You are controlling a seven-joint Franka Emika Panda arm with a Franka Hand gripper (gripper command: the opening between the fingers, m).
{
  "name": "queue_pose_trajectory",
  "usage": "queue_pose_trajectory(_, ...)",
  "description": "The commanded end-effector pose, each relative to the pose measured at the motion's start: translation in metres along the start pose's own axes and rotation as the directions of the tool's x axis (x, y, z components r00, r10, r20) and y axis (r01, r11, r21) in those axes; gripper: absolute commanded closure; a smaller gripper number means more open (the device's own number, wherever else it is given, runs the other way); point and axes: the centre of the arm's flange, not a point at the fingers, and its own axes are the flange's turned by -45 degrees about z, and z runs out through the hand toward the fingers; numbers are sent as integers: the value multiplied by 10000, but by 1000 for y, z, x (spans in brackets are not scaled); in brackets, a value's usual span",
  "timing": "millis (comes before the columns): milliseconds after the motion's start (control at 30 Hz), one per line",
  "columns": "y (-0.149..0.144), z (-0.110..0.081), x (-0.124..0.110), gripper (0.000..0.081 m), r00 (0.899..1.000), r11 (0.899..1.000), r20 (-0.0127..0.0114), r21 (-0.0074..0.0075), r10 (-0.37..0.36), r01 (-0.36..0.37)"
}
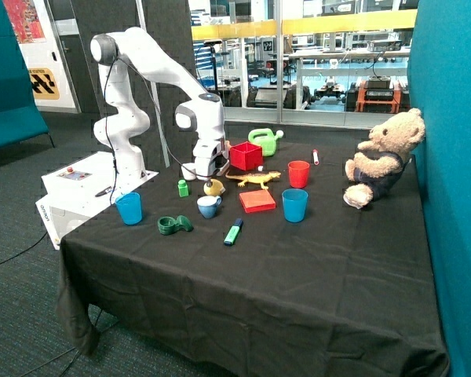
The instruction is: Put the ball in the red pot
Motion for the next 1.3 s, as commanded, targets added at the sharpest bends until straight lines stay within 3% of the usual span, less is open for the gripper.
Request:
queue_pose_trajectory(0, 4, 6, -3, 0, 10000, 10000, -38, -5, 45, -45)
queue_pose_trajectory(1000, -1, 23, 6, 20, 10000, 10000, -38, -6, -81, 81)
queue_pose_trajectory(1100, -1, 23, 5, 211, 10000, 10000, -38, -5, -13, 13)
queue_pose_trajectory(1200, -1, 22, 3, 619, 10000, 10000, -38, -5, 36, -36)
queue_pose_trajectory(1267, 0, 22, 2, 761, 10000, 10000, -38, -5, 80, -80)
